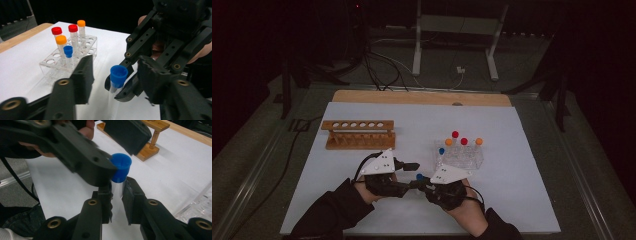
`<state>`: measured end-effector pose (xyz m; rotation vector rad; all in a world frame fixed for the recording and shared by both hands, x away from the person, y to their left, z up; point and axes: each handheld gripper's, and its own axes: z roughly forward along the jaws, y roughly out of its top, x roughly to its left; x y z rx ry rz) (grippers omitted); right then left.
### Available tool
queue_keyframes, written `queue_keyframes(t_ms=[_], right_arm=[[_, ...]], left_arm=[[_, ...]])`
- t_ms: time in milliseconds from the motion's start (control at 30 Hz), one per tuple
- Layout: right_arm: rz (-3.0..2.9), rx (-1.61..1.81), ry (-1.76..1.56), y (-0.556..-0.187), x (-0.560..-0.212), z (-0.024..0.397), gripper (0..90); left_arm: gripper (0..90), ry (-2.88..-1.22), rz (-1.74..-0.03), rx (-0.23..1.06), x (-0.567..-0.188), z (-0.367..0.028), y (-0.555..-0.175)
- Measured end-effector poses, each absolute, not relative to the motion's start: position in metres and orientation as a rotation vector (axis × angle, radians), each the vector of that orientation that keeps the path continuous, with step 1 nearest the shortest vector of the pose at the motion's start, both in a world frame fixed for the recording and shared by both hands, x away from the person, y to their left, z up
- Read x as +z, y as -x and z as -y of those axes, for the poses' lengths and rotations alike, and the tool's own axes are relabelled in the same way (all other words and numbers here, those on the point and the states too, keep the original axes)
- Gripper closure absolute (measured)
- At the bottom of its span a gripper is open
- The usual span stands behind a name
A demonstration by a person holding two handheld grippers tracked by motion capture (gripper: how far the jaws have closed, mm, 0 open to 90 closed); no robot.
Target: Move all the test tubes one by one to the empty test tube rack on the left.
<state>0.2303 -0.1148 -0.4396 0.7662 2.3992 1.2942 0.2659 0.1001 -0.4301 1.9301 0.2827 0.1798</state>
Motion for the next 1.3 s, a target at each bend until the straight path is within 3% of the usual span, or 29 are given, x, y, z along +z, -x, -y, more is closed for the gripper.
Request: queue_keyframes(t_ms=[433, 833, 867, 933, 1000, 1033, 1100, 1133, 1300], right_arm=[[-2.401, 1.296, -0.767, -0.231, -0.440, 0.115, 77.1], [-2.388, 1.312, -0.784, -0.231, -0.439, 0.117, 74.5], [-2.378, 1.326, -0.805, -0.232, -0.438, 0.119, 65.9], [-2.377, 1.330, -0.812, -0.233, -0.438, 0.120, 63.9], [-2.347, 1.351, -0.836, -0.233, -0.438, 0.124, 49.3], [-2.347, 1.351, -0.836, -0.233, -0.438, 0.124, 49.3], [-2.329, 1.348, -0.839, -0.232, -0.437, 0.124, 41.1], [-2.328, 1.353, -0.832, -0.232, -0.436, 0.124, 31.9], [-2.315, 1.374, -0.816, -0.229, -0.435, 0.124, 18.8]], left_arm=[[74.8, -1.951, -0.248, 0.180, -0.432, -0.097, -0.266], [77.5, -1.945, -0.233, 0.214, -0.430, -0.096, -0.266], [77.6, -1.944, -0.238, 0.218, -0.430, -0.097, -0.266], [77.6, -1.938, -0.247, 0.221, -0.429, -0.100, -0.267], [77.6, -1.929, -0.264, 0.233, -0.426, -0.105, -0.270], [77.6, -1.929, -0.264, 0.233, -0.426, -0.105, -0.270], [77.6, -1.927, -0.274, 0.250, -0.424, -0.110, -0.272], [77.6, -1.924, -0.283, 0.250, -0.423, -0.112, -0.273], [77.6, -1.915, -0.312, 0.278, -0.418, -0.122, -0.279]])
